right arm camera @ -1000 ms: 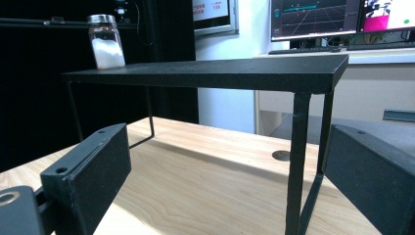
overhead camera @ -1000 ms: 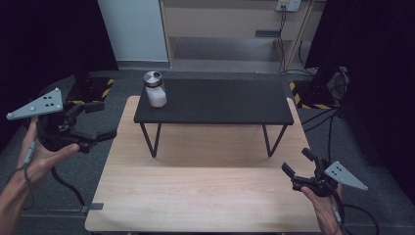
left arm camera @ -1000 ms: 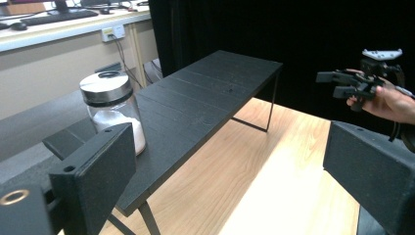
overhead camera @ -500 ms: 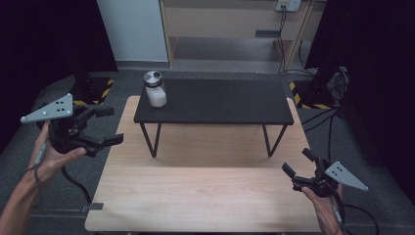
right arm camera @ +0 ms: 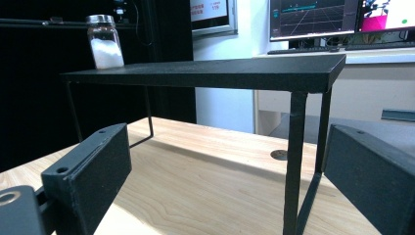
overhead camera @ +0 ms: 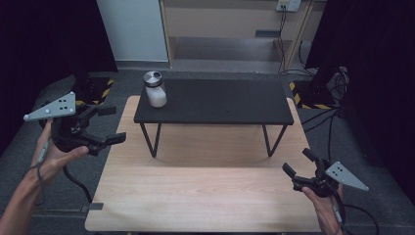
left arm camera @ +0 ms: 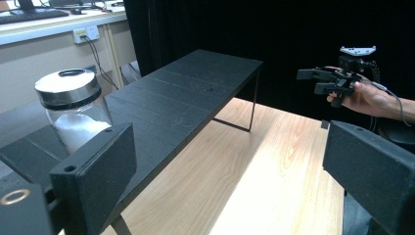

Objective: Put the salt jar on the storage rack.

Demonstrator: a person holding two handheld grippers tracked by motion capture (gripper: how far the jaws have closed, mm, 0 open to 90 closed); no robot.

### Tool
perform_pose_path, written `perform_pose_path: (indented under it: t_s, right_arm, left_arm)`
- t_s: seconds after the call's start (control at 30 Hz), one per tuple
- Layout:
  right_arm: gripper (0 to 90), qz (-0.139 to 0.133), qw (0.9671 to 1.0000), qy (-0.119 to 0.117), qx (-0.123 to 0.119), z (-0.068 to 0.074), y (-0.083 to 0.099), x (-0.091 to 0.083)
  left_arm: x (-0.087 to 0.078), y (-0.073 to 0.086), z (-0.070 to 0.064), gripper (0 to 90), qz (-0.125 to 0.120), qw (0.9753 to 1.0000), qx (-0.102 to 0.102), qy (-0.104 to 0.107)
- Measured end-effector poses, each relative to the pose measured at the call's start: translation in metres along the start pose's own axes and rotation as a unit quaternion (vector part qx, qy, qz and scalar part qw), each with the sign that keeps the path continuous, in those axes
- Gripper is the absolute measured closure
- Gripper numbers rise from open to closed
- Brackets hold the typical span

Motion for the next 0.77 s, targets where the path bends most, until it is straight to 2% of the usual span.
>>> perform_pose_path:
  t_s: [0.77]
  right_arm:
    - [4.1,0.0,1.0,-0.001,0.0,-0.0003,-0.0001,0.0]
  left_arm:
    - [0.003,-0.0038,-0.0011,4.7,0.0,1.0,0.003,0.003]
Point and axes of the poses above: each handheld gripper's, and its own axes: x roughly forward along the jaws, y roughly out of its underside, z roughly to its left, the point moved 10 cm from there along x, roughly forward along the jaws, and after that the axes turned 11 degrees about z, right-handed, at the moved point
